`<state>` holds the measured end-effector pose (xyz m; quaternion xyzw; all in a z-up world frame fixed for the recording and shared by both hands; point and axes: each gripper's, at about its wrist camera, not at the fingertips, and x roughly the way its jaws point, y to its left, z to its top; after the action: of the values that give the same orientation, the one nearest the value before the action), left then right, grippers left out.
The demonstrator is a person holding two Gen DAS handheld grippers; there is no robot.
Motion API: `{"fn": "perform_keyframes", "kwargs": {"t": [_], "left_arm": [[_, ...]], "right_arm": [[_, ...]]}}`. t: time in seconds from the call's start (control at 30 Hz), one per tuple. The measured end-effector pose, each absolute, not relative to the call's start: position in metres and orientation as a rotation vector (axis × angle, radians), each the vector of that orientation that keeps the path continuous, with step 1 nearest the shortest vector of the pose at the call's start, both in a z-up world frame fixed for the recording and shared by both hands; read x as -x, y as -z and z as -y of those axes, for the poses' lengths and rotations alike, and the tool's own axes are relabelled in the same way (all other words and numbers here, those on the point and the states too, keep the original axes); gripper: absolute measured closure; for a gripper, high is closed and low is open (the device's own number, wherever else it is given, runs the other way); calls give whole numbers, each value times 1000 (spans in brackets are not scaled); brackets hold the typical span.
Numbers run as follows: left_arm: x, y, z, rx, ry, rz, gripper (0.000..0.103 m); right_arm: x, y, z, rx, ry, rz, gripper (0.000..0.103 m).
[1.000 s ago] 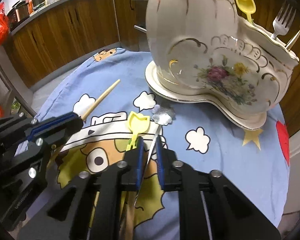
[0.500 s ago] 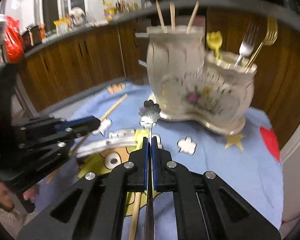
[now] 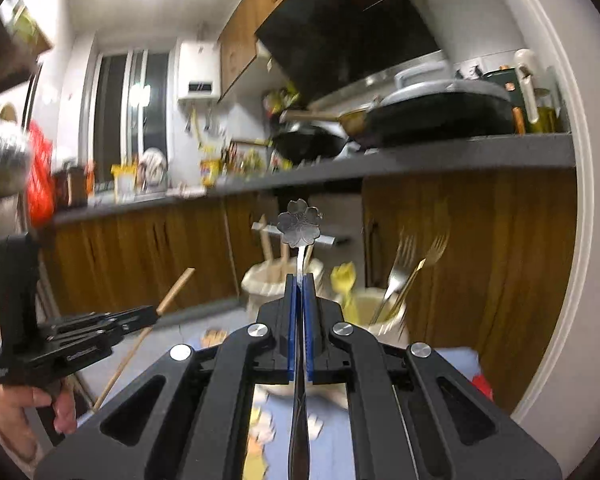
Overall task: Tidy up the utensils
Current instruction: 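Carry chopstick to tall cup with left tool while right tool carries spoon to short cup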
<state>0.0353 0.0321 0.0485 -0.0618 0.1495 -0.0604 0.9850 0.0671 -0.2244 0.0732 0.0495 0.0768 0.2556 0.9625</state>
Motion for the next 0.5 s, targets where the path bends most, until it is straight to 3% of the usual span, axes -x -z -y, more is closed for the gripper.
{"fn": "perform_keyframes", "kwargs": {"t": [0.5], "left_arm": [[-140,-108,-5,249,310,-86,98]], "right_arm": [[-190,-84,237,-312,-534,-151,100]]}}
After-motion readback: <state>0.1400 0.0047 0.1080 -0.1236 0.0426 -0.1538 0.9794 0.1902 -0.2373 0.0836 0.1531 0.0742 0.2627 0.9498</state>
